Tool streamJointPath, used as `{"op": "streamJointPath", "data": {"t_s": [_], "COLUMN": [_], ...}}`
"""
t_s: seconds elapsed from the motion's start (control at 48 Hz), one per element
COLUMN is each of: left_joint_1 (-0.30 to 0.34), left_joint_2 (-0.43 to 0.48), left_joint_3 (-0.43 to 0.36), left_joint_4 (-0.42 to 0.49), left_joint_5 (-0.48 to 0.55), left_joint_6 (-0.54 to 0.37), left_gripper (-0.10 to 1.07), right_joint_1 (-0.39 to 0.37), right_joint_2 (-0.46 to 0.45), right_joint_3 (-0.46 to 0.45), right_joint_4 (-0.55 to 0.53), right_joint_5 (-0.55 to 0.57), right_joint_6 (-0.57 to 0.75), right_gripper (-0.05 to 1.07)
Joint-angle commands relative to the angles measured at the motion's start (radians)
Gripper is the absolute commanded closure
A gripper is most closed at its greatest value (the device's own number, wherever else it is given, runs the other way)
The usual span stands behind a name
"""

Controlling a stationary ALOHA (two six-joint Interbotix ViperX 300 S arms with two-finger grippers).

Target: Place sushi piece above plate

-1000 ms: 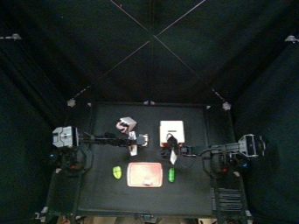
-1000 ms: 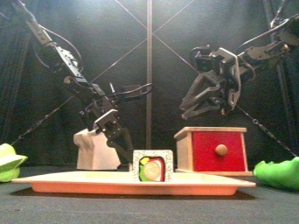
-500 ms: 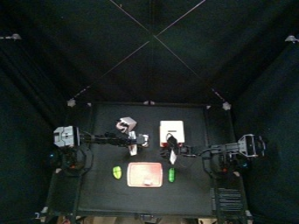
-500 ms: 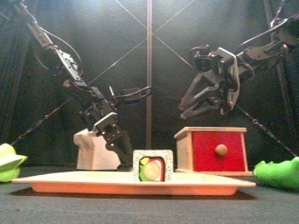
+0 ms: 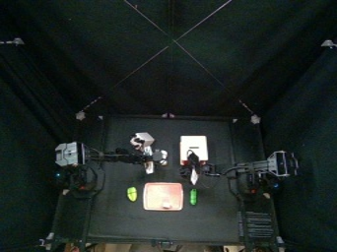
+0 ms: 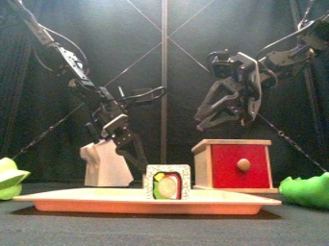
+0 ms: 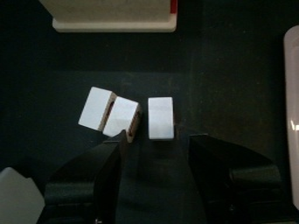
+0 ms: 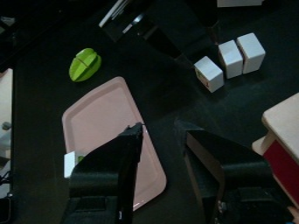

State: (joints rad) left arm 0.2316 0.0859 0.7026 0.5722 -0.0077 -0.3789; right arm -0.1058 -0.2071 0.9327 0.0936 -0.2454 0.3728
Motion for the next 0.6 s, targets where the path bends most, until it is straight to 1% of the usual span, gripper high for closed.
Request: {"op": "streamJointPath", "data": {"t_s": [0.0, 0.25, 0.521, 0.583], "left_joint_1": [-0.037, -0.124, -0.175, -0.202], "left_joint_2": [-0.054, -0.110, -0.104, -0.104], "left_joint_3": [-0.008, 0.003, 0.002, -0.002], "left_joint_4": [0.002, 0.002, -0.005, -0.017], "left_joint_5": [0.008, 0.023, 0.015, 0.012], "left_joint_6": [0.003, 0.003, -0.002, -0.002], "left_gripper": [0.13, 0.13, 0.13, 0.13], "right_joint_1": [-0.003, -0.003, -0.003, 0.000], "right_joint_2": [-0.012, -0.015, -0.015, -0.017], "right_joint_3": [-0.021, -0.021, -0.023, -0.023], "right_joint_4": [0.000, 0.000, 0.000, 0.000], "right_joint_5": [-0.003, 0.000, 0.005, 0.006], "right_joint_6": [-0.002, -0.002, -0.002, -0.002], "right_gripper": [0.28, 0.28, 0.28, 0.28]}}
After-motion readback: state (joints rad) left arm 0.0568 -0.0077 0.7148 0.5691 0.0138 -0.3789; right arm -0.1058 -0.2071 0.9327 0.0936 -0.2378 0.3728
